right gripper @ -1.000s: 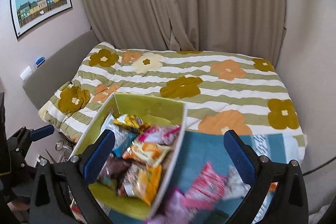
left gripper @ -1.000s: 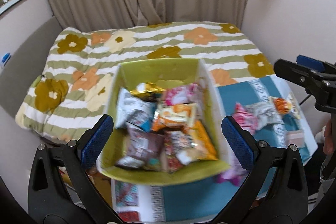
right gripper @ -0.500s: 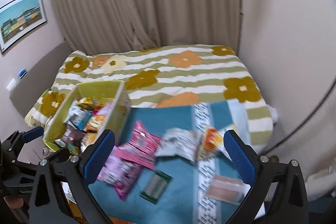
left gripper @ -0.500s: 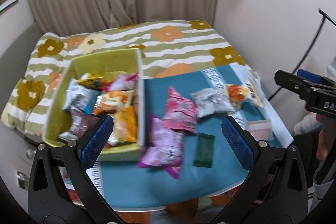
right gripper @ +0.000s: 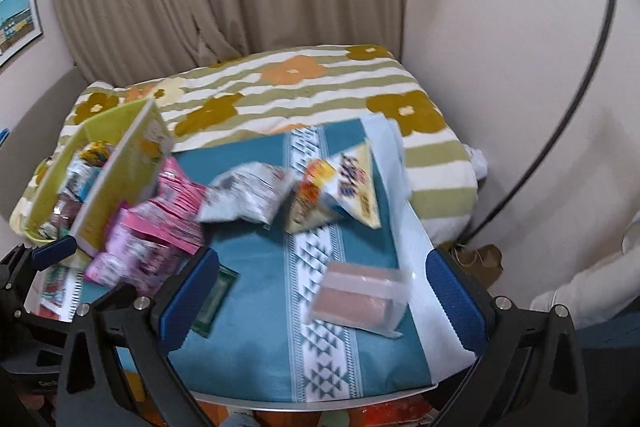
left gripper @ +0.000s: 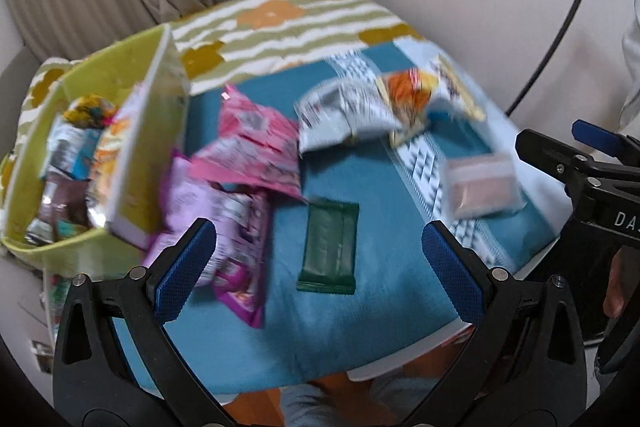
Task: Organize snacks
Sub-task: 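Move both grippers back over the remaining snacks on the cloth, then grasp the dark green bar with the left gripper while the right grasps the clear pink pastry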
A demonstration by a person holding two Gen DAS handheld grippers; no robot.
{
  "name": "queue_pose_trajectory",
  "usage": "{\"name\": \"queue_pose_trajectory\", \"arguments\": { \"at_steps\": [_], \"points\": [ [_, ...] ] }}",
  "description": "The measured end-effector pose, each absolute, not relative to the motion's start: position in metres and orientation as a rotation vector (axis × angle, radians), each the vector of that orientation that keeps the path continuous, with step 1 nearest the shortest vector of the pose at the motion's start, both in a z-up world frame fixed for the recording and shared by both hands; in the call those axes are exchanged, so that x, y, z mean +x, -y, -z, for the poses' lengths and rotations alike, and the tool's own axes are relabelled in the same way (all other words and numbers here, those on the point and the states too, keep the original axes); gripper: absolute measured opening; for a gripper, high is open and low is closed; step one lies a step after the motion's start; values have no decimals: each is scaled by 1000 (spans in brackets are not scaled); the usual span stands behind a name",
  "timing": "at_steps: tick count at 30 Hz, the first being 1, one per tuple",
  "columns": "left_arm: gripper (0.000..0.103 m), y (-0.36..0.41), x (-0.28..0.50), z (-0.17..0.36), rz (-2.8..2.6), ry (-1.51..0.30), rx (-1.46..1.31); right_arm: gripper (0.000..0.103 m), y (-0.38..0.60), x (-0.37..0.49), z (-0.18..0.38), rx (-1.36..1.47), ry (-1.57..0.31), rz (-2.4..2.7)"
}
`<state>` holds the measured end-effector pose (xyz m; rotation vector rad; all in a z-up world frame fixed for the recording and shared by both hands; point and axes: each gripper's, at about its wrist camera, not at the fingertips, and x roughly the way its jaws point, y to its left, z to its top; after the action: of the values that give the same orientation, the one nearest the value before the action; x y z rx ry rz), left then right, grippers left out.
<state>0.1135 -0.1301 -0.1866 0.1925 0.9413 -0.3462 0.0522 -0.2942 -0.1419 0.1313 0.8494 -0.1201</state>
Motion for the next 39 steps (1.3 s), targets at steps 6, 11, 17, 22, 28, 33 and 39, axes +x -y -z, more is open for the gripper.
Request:
{"name": "queue_pose_trajectory", "arguments": {
  "at_steps": [6,11,17,22,28,33,39],
  "points": [
    [95,143,122,235,377,-1011,230,103,300,49,190,155,-889,148],
    [85,150,128,266,384,-1051,277,103,304,50,216,171,-921,178],
    [78,152,141,291,382,-1104,299,103,309,54,232,177,-934,209],
    [71,153,147,299,405,-1119,293,103,311,64,241,175,-961,231],
    [57,158,153,300,437,-1120,285,103,308,73,245,158,-986,243],
    [46,165,153,299,461,-1122,294,103,302,80,249,119,-1014,249],
    [44,173,153,298,464,-1126,299,103,300,90,261,116,-1073,231]
  ]
}}
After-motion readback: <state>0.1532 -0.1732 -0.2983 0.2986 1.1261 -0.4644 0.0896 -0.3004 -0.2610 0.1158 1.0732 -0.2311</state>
